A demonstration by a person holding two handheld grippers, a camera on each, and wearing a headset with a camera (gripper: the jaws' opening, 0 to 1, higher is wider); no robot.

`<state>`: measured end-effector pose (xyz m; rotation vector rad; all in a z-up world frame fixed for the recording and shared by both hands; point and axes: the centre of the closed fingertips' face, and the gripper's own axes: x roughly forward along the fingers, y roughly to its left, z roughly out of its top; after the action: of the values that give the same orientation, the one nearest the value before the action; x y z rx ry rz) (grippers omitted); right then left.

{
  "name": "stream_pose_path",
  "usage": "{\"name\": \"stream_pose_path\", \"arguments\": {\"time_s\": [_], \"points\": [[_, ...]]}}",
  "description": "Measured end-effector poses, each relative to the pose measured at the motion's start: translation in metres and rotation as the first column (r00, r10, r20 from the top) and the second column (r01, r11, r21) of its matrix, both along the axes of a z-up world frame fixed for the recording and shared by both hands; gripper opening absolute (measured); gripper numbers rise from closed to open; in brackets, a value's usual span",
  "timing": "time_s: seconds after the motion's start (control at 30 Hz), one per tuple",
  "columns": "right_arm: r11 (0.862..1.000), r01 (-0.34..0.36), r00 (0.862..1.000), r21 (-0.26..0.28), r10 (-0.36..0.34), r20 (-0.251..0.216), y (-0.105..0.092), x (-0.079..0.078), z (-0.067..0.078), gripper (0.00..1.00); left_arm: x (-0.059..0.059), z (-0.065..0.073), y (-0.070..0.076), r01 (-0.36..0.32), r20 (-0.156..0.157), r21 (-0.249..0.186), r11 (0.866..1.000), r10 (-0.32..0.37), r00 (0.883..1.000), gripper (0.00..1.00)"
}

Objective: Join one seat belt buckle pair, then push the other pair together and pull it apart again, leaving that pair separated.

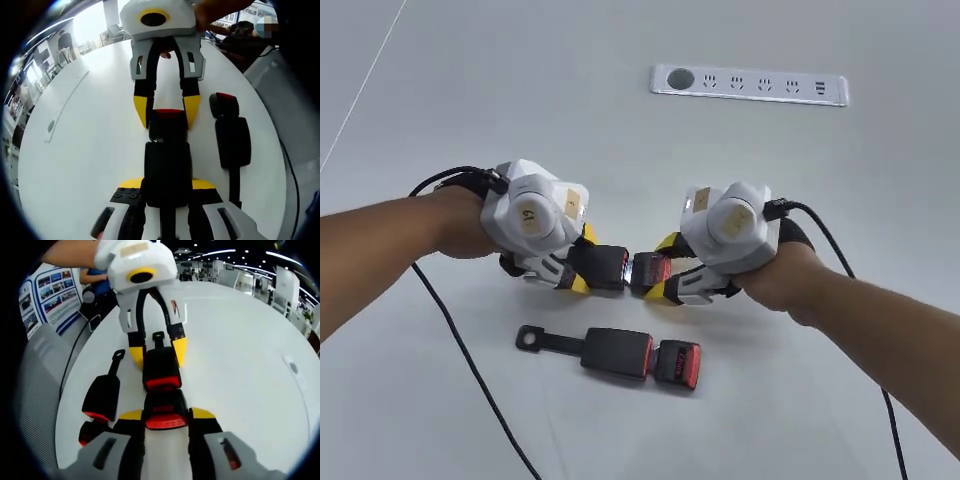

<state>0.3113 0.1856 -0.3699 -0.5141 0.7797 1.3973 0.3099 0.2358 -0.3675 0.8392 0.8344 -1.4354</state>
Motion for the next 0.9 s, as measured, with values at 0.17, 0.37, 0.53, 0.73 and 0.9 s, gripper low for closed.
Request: {"name": "stream_pose_path", "arguments": {"time_s": [0.17,0.37,0.53,0.73,0.9], "points": [[1.000,0.001,1.000,-0.023,-0.001,-0.002,-0.0010,-0.0003,-0.0007,0.31,0.0006,-0.0006,0.0002,-0.009,-0.002,0.007,1.000,0.009,1.000,0.33],[0.999,0.008,1.000,-0.032,-0.008,0.005,-0.0016,-0.0009,-0.0011,0.32,0.0008,-0.0010,0.0003,-0.018,-0.004,0.012,1.000,0.018,1.000,0.33],[0.999,0.007,1.000,-0.050,-0.006,0.010,-0.0022,-0.0013,-0.0014,0.32,0.0022,-0.0026,0.0015,-0.019,-0.006,0.008,1.000,0.019,1.000,0.33],[0.998,0.004,1.000,-0.056,-0.003,0.013,-0.0034,-0.0018,-0.0012,0.32,0.0043,-0.0056,0.0037,-0.022,-0.007,0.003,1.000,0.022,1.000,0.33],[0.998,-0.001,1.000,-0.063,0.002,0.018,-0.0055,-0.0021,-0.0016,0.32,0.0059,-0.0083,0.0053,-0.017,-0.006,0.006,1.000,0.017,1.000,0.33]]}}
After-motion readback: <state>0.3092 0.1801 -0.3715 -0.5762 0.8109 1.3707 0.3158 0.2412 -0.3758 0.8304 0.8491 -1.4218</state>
